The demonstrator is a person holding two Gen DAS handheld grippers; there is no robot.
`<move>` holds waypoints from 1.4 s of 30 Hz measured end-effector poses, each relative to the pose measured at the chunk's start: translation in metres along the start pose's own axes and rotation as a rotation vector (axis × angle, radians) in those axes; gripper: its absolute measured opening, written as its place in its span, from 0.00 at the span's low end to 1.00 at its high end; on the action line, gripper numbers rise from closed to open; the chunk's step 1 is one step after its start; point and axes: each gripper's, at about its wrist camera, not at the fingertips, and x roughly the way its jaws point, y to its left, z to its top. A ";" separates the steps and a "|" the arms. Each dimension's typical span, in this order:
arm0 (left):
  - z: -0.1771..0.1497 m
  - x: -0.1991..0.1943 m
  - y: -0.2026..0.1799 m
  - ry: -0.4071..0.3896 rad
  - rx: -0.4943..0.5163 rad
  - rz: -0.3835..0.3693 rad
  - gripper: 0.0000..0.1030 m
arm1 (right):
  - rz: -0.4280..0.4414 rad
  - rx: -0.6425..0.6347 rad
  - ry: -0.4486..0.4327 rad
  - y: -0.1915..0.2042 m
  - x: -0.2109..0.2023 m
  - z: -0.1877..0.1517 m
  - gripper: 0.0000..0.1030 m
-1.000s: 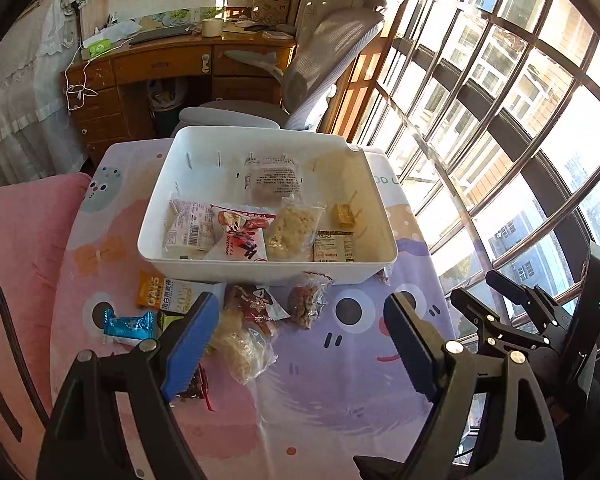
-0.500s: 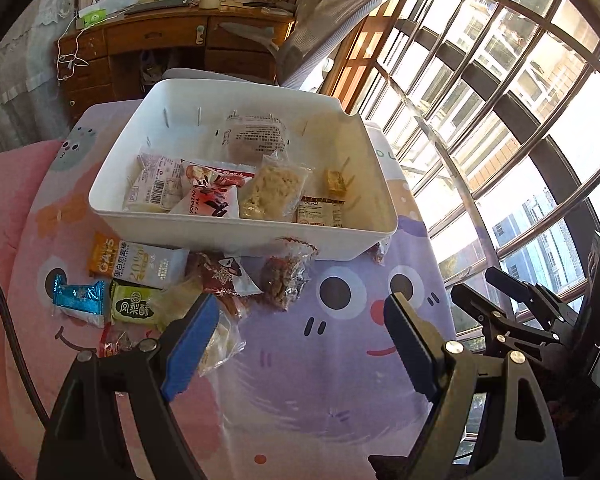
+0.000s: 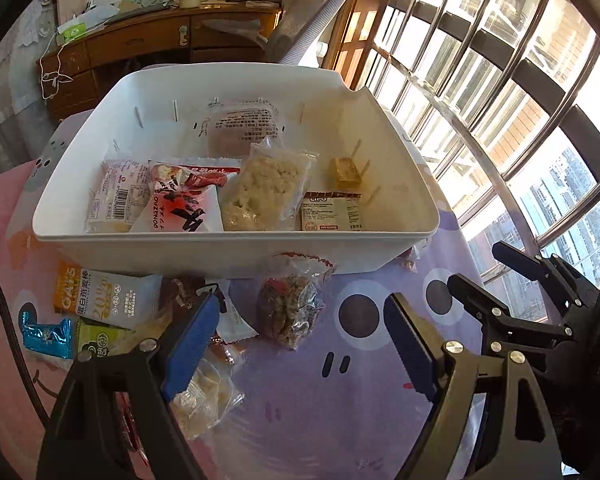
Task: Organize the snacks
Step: 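Grasp a clear dark-nut bag with the left gripper while the right grasps a red-printed nut bag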
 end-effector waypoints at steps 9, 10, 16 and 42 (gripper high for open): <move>0.001 0.033 -0.017 0.022 0.087 0.034 0.81 | -0.021 -0.100 0.024 0.009 0.043 0.001 0.69; 0.000 0.036 -0.018 0.026 0.088 0.036 0.80 | -0.024 -0.105 0.027 0.009 0.046 0.001 0.69; -0.002 0.052 -0.019 0.044 0.088 0.056 0.74 | -0.017 -0.115 0.036 0.008 0.063 0.003 0.69; -0.001 0.069 -0.014 0.090 0.091 0.014 0.44 | 0.009 -0.149 0.065 0.009 0.086 0.011 0.40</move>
